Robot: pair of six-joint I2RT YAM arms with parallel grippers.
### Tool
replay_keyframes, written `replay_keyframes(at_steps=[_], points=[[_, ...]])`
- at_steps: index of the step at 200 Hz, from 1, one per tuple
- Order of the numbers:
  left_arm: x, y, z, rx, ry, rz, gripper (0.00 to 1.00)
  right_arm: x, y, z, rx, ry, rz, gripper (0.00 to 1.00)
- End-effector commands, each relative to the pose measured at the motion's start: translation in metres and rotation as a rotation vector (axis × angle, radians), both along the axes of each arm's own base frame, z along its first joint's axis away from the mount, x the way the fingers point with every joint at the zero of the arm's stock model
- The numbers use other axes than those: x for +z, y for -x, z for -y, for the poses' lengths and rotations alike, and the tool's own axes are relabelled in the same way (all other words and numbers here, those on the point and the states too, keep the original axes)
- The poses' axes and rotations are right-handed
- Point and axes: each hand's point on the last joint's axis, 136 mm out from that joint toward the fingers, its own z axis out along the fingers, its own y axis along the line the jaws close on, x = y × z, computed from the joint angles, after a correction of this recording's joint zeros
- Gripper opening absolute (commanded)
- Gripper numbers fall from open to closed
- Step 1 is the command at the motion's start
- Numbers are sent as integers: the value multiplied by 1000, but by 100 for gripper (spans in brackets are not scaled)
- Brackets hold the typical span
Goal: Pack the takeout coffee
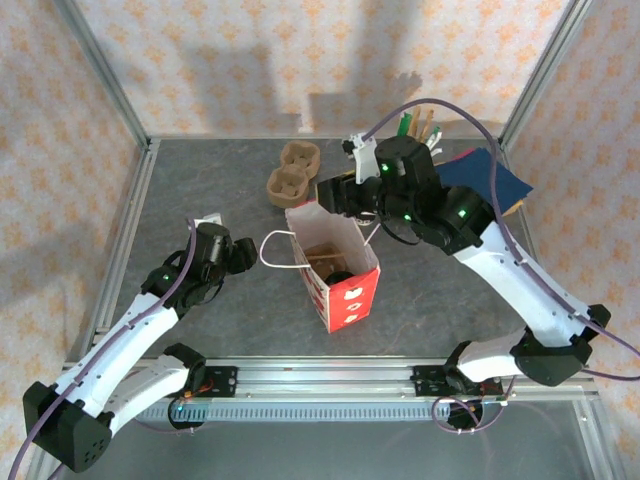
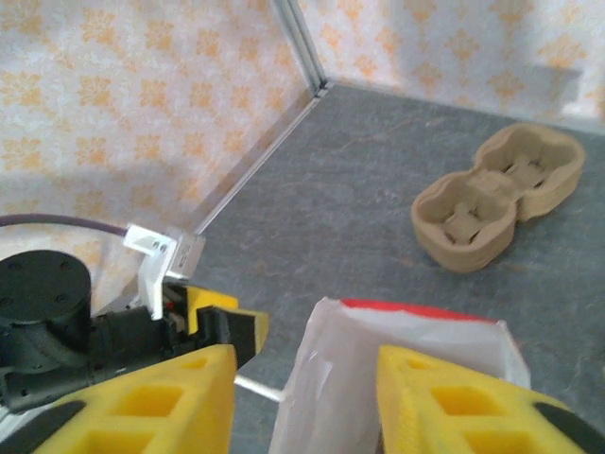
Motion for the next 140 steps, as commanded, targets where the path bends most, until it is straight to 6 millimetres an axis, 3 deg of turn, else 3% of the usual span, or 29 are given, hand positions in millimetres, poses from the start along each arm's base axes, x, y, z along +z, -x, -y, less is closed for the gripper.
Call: replay_keyframes(at_steps=[1, 50, 71, 85, 112, 140], points=[[2, -1, -3, -5, -18, 17, 70, 25, -12, 10, -73, -3, 88, 46], [3, -1, -5, 3, -25, 16, 70, 36, -37, 29, -221, 37, 131, 49], [6, -1, -7, 12, -31, 23, 70, 37, -56, 52, -340, 61, 131, 52], [9, -1, -6, 8, -29, 29, 71, 39, -71, 79, -452, 63, 118, 52], [16, -2, -9, 9, -44, 50, 71, 41, -99, 156, -696, 46, 96, 54], [30, -5, -16, 28, -84, 82, 72, 20, -119, 236, -893, 29, 68, 64]])
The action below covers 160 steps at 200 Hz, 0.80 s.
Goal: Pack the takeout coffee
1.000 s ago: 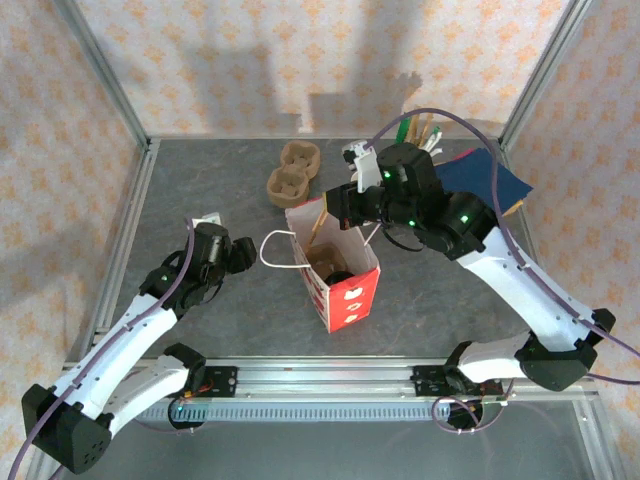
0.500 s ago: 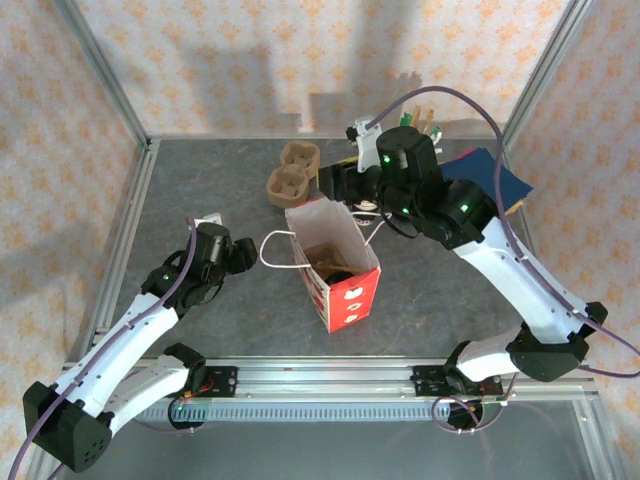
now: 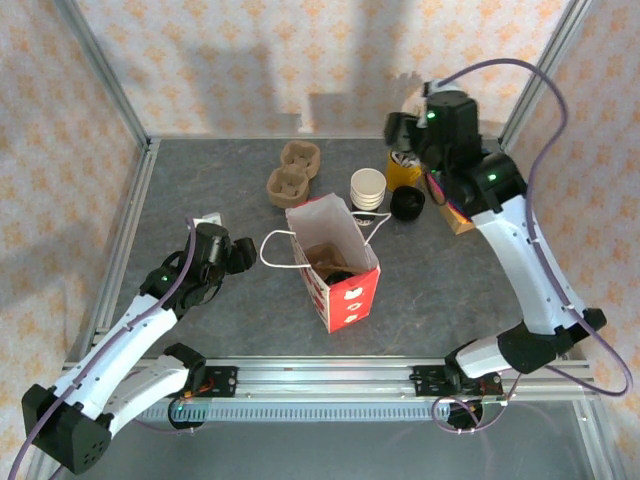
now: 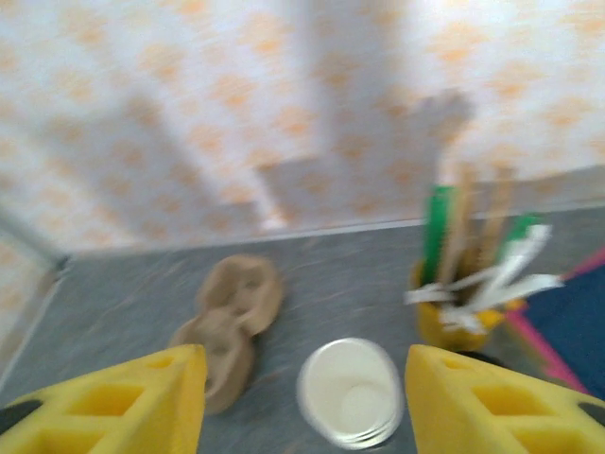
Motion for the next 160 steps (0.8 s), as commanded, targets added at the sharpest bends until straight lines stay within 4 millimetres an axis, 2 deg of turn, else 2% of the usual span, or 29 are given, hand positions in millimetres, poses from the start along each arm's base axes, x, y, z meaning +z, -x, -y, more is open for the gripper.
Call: replay_keyframes(at_steps=[1, 17, 40, 65, 87, 117, 160], points=[[26, -5, -13, 33, -55, 63, 72, -6, -1, 66, -179, -36, 10, 64], [38, -9, -18, 57, -69, 91, 74, -26, -11, 103, -253, -42, -8, 69], [54, -13, -22, 71, -79, 131, 75, -73, -27, 154, -378, -48, -88, 73], [65, -13, -31, 96, -114, 171, 76, -124, -43, 194, -475, -52, -183, 75], [72, -13, -35, 110, -122, 203, 76, -161, -56, 214, -497, -73, -242, 76], [75, -14, -25, 72, -59, 243, 76, -199, -81, 232, -521, -43, -343, 76], [68, -15, -23, 60, -58, 237, 77, -230, -104, 248, -553, 22, -403, 78]])
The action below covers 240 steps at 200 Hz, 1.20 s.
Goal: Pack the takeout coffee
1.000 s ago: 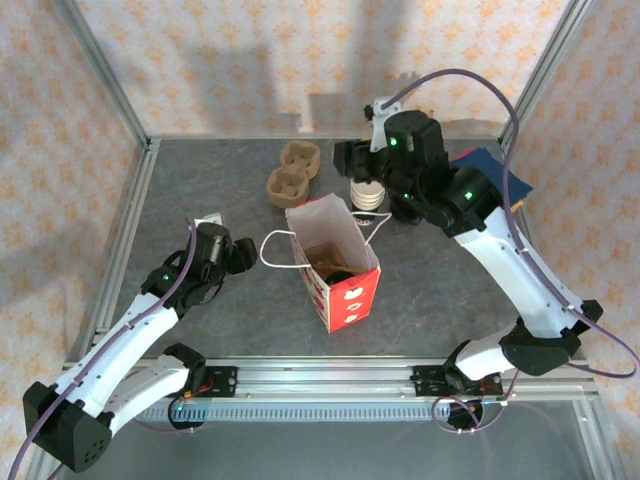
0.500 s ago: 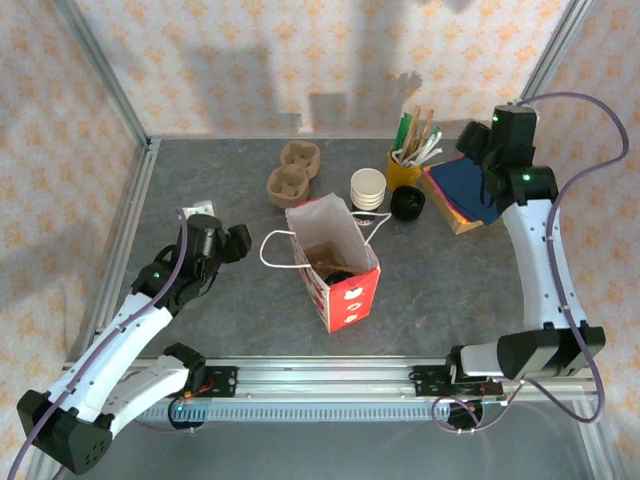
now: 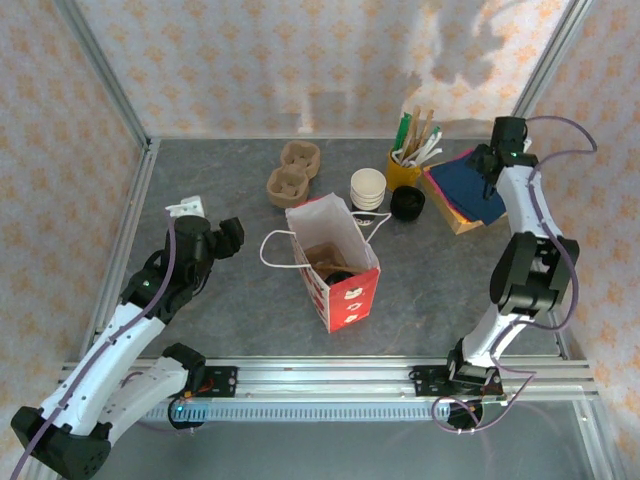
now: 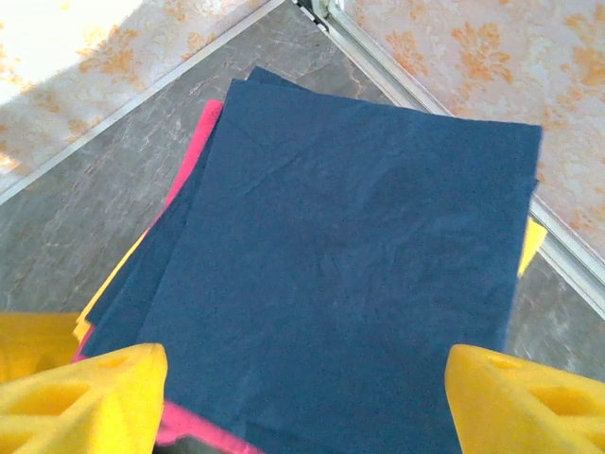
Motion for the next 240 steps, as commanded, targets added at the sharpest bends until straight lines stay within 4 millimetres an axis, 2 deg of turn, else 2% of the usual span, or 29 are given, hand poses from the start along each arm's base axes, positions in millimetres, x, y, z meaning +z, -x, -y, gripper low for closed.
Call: replay_keyframes(at_steps=[1, 25, 70, 105, 153, 208, 240], points=[[-2, -2, 1, -18, -6, 15, 77, 9, -8, 12, -16, 55, 19, 78], [-7, -1, 0, -16, -13, 7, 78, -8, -18, 15, -7, 57, -24, 79], [-16, -2, 1, -20, -25, -14, 78, -52, -33, 18, 19, 21, -120, 82], [-17, -5, 3, -24, -24, -25, 78, -78, -43, 14, 46, -20, -161, 84], [-18, -2, 0, -8, -28, -35, 78, -116, -44, 10, 64, -55, -244, 85], [-17, -2, 1, -12, -17, -33, 78, -136, -36, 9, 60, -63, -282, 82], [-17, -2, 1, -13, -15, -34, 78, -141, -32, 7, 63, -68, -298, 74]])
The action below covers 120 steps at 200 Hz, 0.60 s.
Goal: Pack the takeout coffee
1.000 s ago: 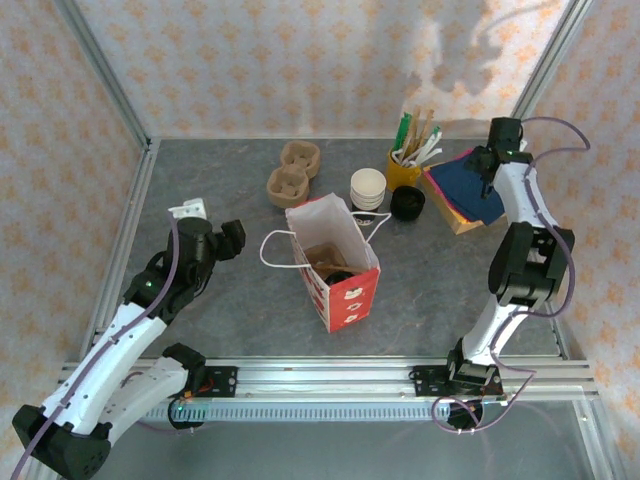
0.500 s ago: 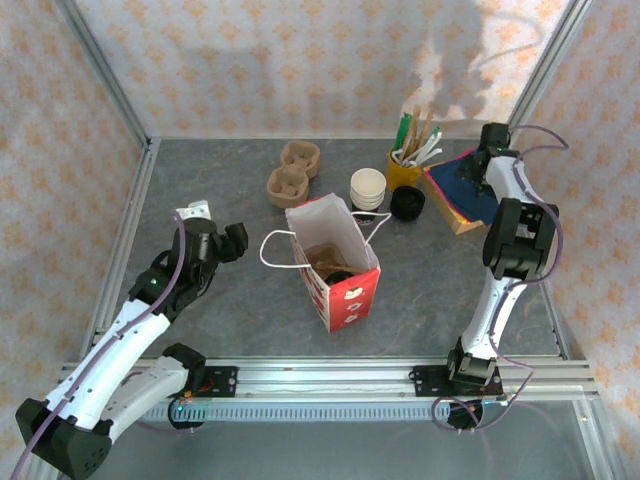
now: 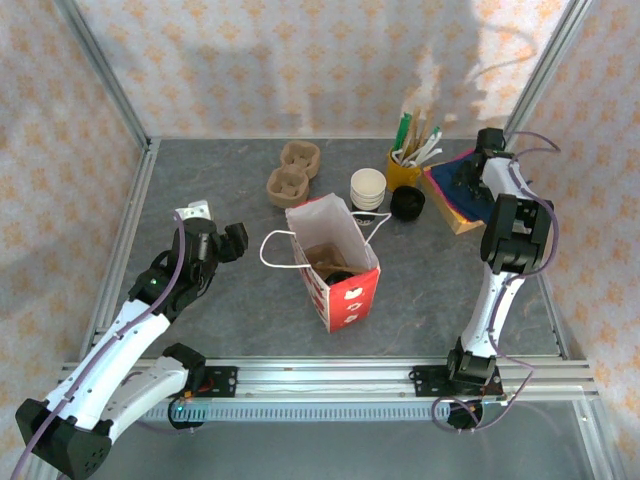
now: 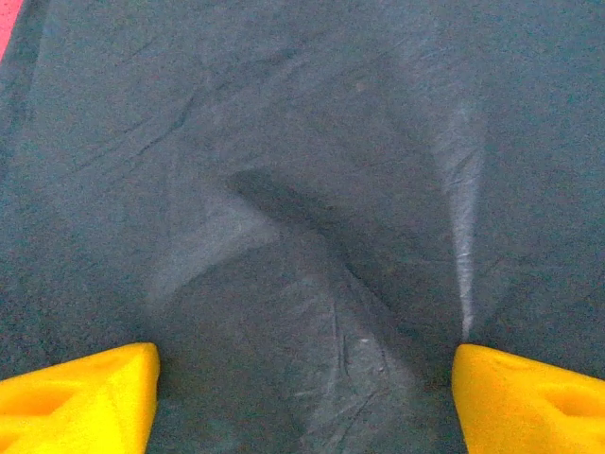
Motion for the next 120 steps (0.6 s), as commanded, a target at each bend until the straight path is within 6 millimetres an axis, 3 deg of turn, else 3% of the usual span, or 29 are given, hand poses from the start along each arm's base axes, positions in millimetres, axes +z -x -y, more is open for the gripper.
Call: replay_keyframes(at_steps=[1, 63, 120], points=[[6, -1, -3, 8, -1, 17, 78, -17, 11, 1, 0, -4, -55, 74], [5, -1, -1, 2, 9, 16, 78, -12, 11, -6, 27, -36, -40, 41], [6, 0, -2, 4, 0, 12, 78, 20, 5, -5, 26, -25, 12, 34]])
